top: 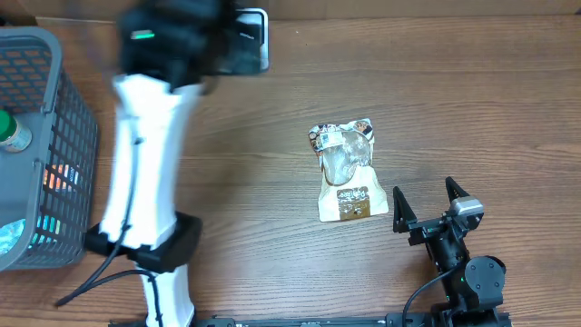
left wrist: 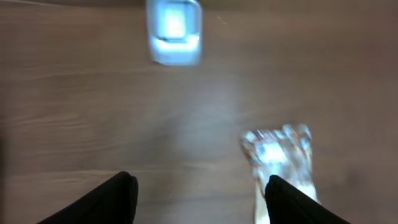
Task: Scan the item barcode
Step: 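Lower the bread bag onto the table center and release, then reach the left gripper into the basket and grasp the orange snack pack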
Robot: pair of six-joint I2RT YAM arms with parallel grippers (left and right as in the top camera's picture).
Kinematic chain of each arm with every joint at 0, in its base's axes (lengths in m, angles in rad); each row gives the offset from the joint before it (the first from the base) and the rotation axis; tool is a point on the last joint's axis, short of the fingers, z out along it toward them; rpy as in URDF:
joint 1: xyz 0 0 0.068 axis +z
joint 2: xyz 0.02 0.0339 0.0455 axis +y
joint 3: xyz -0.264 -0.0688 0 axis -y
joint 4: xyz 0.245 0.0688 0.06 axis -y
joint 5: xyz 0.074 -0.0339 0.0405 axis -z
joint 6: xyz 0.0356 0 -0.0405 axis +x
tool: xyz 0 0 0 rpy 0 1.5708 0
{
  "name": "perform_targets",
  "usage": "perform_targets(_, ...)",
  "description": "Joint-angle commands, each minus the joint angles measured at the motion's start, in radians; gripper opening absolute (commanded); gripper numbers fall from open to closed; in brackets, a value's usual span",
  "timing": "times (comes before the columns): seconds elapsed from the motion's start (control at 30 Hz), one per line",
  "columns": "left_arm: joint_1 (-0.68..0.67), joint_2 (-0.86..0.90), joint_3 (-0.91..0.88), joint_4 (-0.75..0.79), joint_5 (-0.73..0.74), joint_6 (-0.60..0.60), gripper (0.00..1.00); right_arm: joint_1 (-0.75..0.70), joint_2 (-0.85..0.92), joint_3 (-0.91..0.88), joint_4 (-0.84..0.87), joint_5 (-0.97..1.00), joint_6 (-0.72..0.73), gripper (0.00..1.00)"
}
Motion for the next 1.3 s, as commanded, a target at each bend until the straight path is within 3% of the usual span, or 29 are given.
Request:
perform_targets(0.0, 0.138, -0.076, 0.081, -0.012, -0.018, -0.047, 0.72, -0.001, -0.011, -0.01, 0.005, -0.003, -0.005, 1.0)
perform_targets(0.2, 0.431, -0.169, 0.08, -0.012, -0.004, -0.068, 0.75, -0.001, -0.011, -0.01, 0.005, -0.003, -0.005, 1.0)
perform_targets(0.23, 0.478, -0.178, 0.079, -0.012, -0.001, -0.068, 0.84, -0.001, -0.011, -0.01, 0.005, -0.003, -0.005, 1.0)
perform_targets(0.27, 0.534, -0.186, 0.075, -0.012, 0.004, -0.068, 1.0, -0.001, -0.011, -0.01, 0.005, -0.003, -0.005, 1.0)
perform_targets(0.57, 0.916, -0.204, -0.097, -0.012, 0.119, -0.089, 1.0, -0.001, -0.011, -0.01, 0.005, -0.003, -0.005, 1.0)
perform_targets(0.83, 1.01, -0.203, -0.489, 0.018, 0.106, -0.122, 1.0, -0.001, -0.011, -0.01, 0.005, -0.003, -0.005, 1.0)
perform_targets(1.27, 1.011, -0.203, -1.038, 0.382, 0.107, -0.168, 1.0, -0.001, -0.011, -0.01, 0.005, -0.003, -0.005, 1.0)
